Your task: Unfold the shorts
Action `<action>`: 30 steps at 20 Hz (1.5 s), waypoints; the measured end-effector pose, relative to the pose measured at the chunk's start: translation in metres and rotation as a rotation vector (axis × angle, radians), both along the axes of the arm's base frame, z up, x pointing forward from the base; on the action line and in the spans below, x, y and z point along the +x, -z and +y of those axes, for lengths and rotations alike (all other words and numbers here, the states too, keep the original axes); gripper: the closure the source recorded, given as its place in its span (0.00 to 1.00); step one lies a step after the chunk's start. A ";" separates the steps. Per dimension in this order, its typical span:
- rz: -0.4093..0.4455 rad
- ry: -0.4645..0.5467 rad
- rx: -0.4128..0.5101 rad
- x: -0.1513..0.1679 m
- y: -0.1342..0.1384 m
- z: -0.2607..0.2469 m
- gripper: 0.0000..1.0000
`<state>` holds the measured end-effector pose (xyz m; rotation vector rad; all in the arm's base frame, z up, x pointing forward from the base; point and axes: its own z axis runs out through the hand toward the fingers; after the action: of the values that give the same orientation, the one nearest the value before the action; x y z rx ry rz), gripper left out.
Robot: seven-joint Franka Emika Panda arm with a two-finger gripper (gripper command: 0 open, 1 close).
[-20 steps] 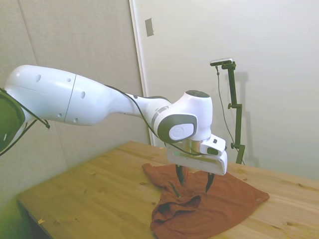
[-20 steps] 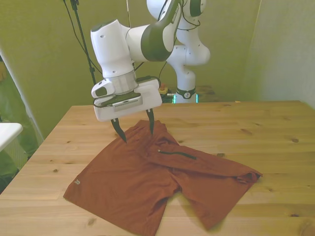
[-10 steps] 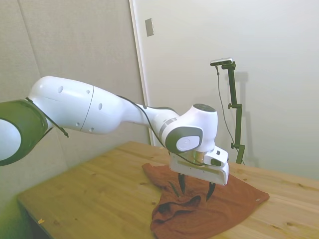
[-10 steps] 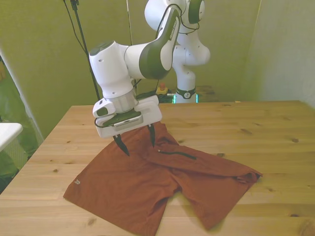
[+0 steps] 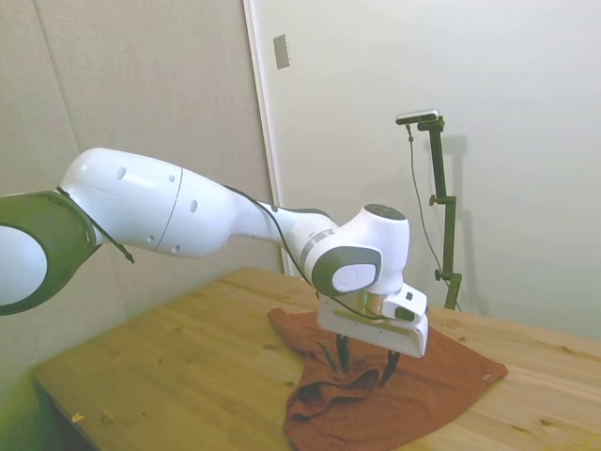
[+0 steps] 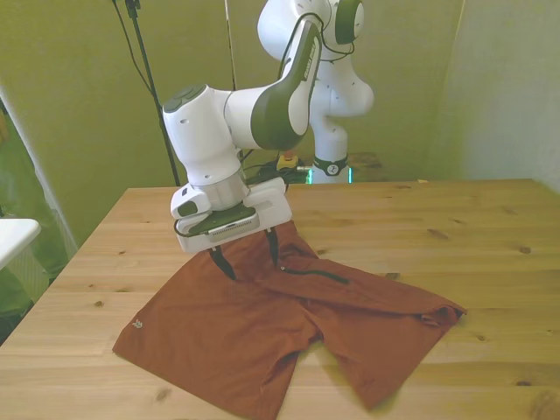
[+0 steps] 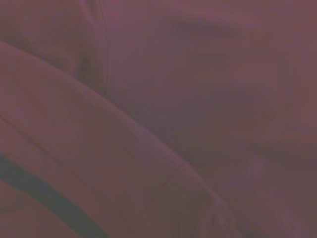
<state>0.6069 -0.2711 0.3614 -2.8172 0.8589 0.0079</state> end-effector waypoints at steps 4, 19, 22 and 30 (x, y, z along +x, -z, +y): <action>0.009 -0.003 0.004 -0.001 0.004 0.003 1.00; 0.010 -0.027 -0.019 -0.003 -0.014 0.015 1.00; 0.002 -0.047 -0.029 -0.010 -0.030 0.030 1.00; -0.037 -0.178 -0.103 -0.044 -0.063 0.135 1.00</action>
<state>0.5631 -0.1365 0.4247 -2.9703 0.6144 -0.0636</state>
